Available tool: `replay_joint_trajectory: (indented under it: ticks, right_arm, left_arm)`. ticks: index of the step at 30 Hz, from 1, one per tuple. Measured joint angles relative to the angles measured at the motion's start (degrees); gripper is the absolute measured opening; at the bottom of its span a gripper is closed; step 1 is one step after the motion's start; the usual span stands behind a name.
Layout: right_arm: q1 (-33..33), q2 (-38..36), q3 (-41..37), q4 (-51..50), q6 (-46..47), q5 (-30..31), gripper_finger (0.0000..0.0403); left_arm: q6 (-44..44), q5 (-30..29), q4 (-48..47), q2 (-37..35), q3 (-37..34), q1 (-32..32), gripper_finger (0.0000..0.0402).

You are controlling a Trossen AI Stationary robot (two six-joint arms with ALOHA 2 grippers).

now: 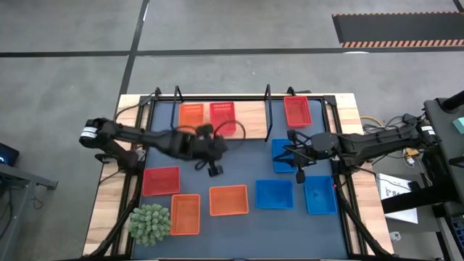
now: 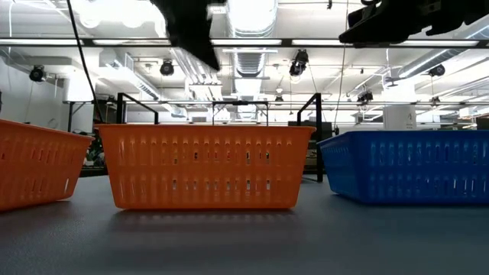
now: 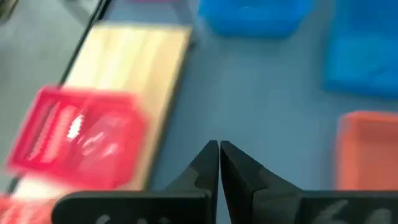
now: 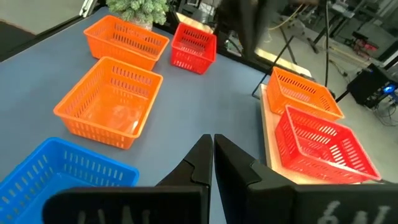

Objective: Stack baskets on shelf by color
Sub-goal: Put the top blue basket on the shelf

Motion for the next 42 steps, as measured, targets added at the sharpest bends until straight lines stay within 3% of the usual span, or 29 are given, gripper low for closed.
replay_joint_trajectory:
  ticks: [5,12,20,27,32,42]
  right_arm:
    - [0.0,2.2,0.0,1.8,0.0,0.0,0.0009]
    - [0.3,5.3,0.0,7.1,0.4,0.0,0.0013]
    - [0.8,10.0,4.0,9.4,3.6,-0.1,0.0072]
    - [1.0,15.7,15.0,-11.4,4.5,-1.5,0.0109]
    - [1.0,20.3,23.7,-30.5,6.9,-1.5,0.0109]
    - [1.0,27.9,32.1,-52.3,13.5,-4.1,0.0100]
  left_arm:
    - [0.2,-2.6,9.5,0.3,-1.0,-8.5,0.0000]
    - [5.8,-11.9,25.4,0.3,-7.3,-17.6,0.0000]
    - [17.7,-14.7,45.9,0.0,-17.1,-19.4,0.0000]
    - [13.5,-21.1,49.6,-0.2,-22.3,-18.1,0.0000]
    - [13.5,-21.3,50.6,-0.1,-23.5,-17.8,0.0000]
    - [13.4,-21.3,51.7,-0.5,-23.5,-17.3,0.0000]
